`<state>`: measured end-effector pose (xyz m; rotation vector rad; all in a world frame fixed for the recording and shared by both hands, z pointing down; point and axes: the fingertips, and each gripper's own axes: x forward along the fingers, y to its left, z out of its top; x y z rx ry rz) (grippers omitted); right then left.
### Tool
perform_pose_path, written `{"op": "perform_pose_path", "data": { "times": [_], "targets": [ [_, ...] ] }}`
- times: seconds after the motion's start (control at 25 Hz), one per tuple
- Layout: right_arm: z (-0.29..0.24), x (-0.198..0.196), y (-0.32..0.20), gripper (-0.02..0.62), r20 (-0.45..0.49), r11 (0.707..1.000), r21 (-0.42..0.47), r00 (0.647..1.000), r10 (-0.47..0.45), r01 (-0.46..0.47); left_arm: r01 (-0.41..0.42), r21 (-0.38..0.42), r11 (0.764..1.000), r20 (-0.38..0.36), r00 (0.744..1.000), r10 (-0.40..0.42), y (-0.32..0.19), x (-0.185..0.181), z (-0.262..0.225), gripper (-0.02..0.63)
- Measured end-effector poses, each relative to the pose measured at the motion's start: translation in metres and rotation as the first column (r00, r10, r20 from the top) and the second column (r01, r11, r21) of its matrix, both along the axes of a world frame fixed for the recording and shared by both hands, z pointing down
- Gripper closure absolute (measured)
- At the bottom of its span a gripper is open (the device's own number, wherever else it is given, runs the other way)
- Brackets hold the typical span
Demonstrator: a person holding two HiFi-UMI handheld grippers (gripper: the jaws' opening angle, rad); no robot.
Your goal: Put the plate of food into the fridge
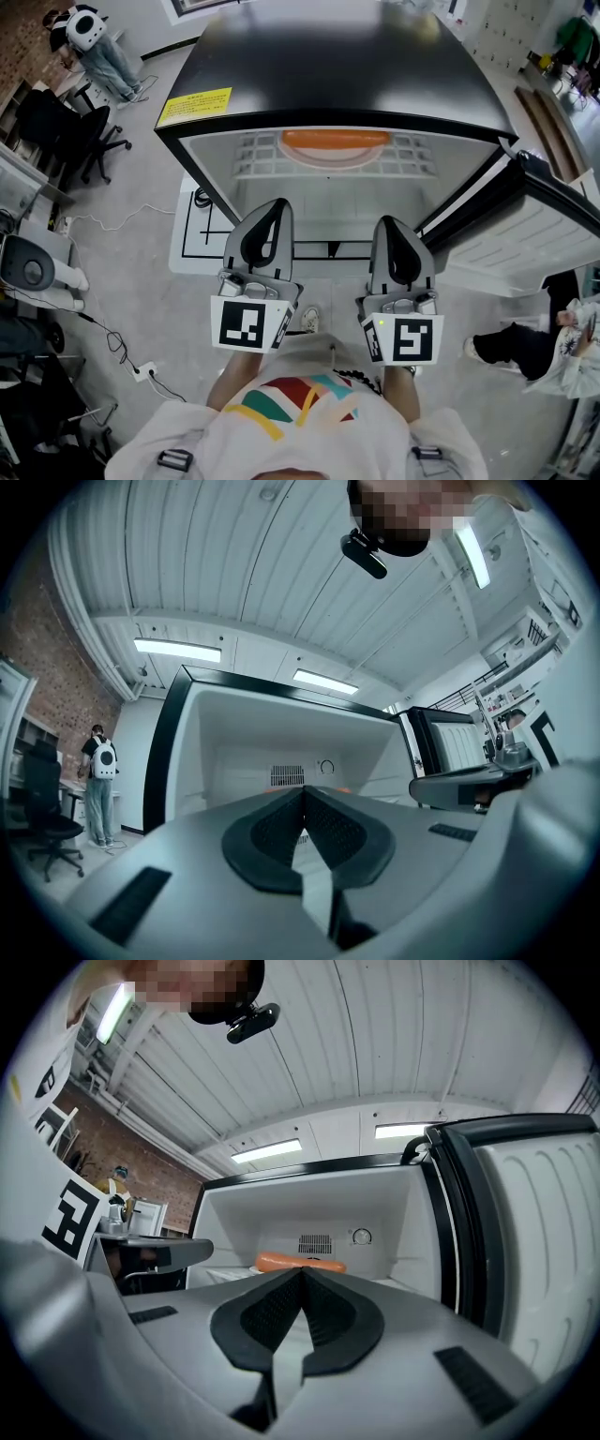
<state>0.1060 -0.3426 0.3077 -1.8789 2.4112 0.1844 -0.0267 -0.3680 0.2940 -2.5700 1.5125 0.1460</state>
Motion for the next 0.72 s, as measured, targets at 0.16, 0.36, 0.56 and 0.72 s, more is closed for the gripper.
{"op": "perform_pose_path", "data": {
  "times": [0.16, 0.36, 0.56, 0.72],
  "targets": [
    [-0.001, 0.001, -0.001, 0.595, -0.034, 1.000, 0.002, 0.999, 0.002, -0.002, 0.008, -0.003, 1.000, -0.008, 1.000, -0.008, -0.002, -0.002, -0.001, 0.600],
    [0.001, -0.003, -0.003, 0.595, -0.048, 1.000, -0.003, 0.999, -0.010, 0.010, 0.011, -0.002, 1.000, -0.010, 1.000, -0.011, -0.005, -0.002, -0.001, 0.600],
    [0.000, -0.009, -0.006, 0.595, -0.076, 0.999, 0.004, 0.997, -0.033, 0.034, 0.013, -0.006, 1.000, -0.009, 1.000, -0.013, -0.007, -0.002, -0.001, 0.600],
    [-0.001, -0.011, -0.006, 0.595, -0.085, 0.999, 0.009, 0.996, -0.038, 0.039, 0.012, -0.006, 1.000, -0.008, 1.000, -0.012, -0.008, -0.002, -0.001, 0.600]
  ]
}}
